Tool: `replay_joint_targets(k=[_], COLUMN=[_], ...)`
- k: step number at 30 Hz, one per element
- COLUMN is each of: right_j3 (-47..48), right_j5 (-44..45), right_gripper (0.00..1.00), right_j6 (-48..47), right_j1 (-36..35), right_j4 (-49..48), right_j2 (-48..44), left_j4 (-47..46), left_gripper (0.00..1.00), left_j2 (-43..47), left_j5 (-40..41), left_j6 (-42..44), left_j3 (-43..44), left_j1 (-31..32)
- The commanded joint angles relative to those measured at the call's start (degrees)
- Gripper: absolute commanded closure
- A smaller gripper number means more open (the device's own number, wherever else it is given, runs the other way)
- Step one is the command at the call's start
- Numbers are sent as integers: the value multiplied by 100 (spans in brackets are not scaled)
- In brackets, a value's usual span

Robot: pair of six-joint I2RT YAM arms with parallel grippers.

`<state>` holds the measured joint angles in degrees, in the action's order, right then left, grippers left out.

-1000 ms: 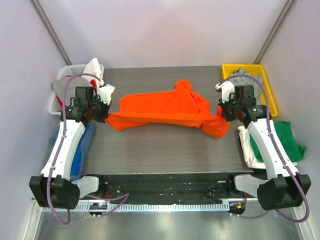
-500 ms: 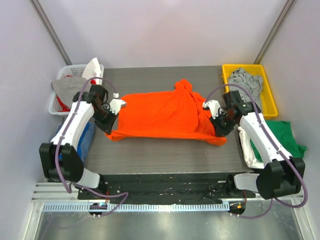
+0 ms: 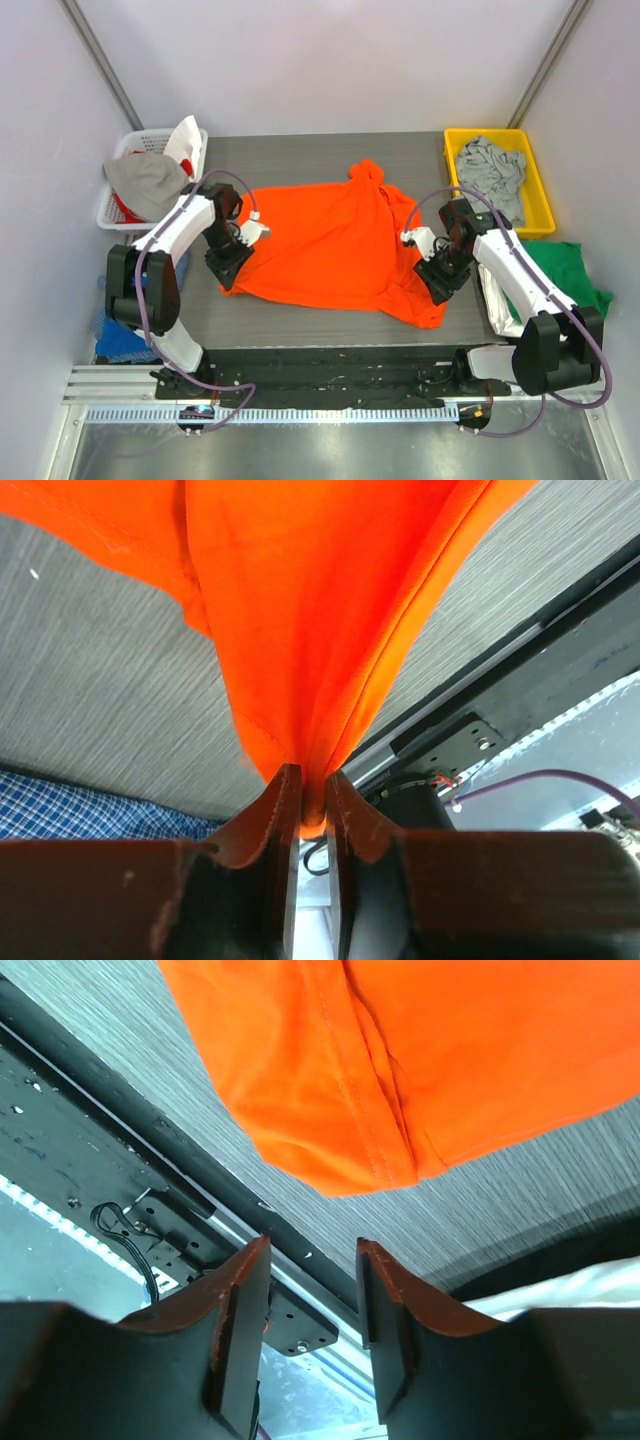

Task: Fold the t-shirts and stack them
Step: Flatten the tshirt out

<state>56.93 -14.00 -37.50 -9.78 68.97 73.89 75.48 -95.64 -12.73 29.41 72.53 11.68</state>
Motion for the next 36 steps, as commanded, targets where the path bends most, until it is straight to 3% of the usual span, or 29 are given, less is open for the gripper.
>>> replay_joint_targets(k=[1,7,11,15,24,30,36], right_j3=[81,389,504,600,1364,2216,3122], right_j5=[213,608,1074,1373,2129,2095,1936], right_gripper=[50,43,42,39,36,36,36], right_j6=[49,313,602,971,1552,1666,1719], right_j1=[-33,-33,-33,-33,-33,-33,-33], right_j4=[-303,-919,-1683,-2990,-5488,-6316,-6317], right_j2=[-146,-68,3,274,1987,3315,4334], left_j4=[397,669,846,-353,-2703,-3170,-3312], left_gripper=[74,51,47,39,35,33,34], left_j2=[88,440,484,458,-1061,-2151,-2635], left_j5=[174,-360,-836,-600,174,526,736], left_j6=[56,109,83,-470,-1402,-1535,-1491], left_j3=[-38,340,700,973,2176,2977,3232], left_j1=[9,1,9,9,36,80,132])
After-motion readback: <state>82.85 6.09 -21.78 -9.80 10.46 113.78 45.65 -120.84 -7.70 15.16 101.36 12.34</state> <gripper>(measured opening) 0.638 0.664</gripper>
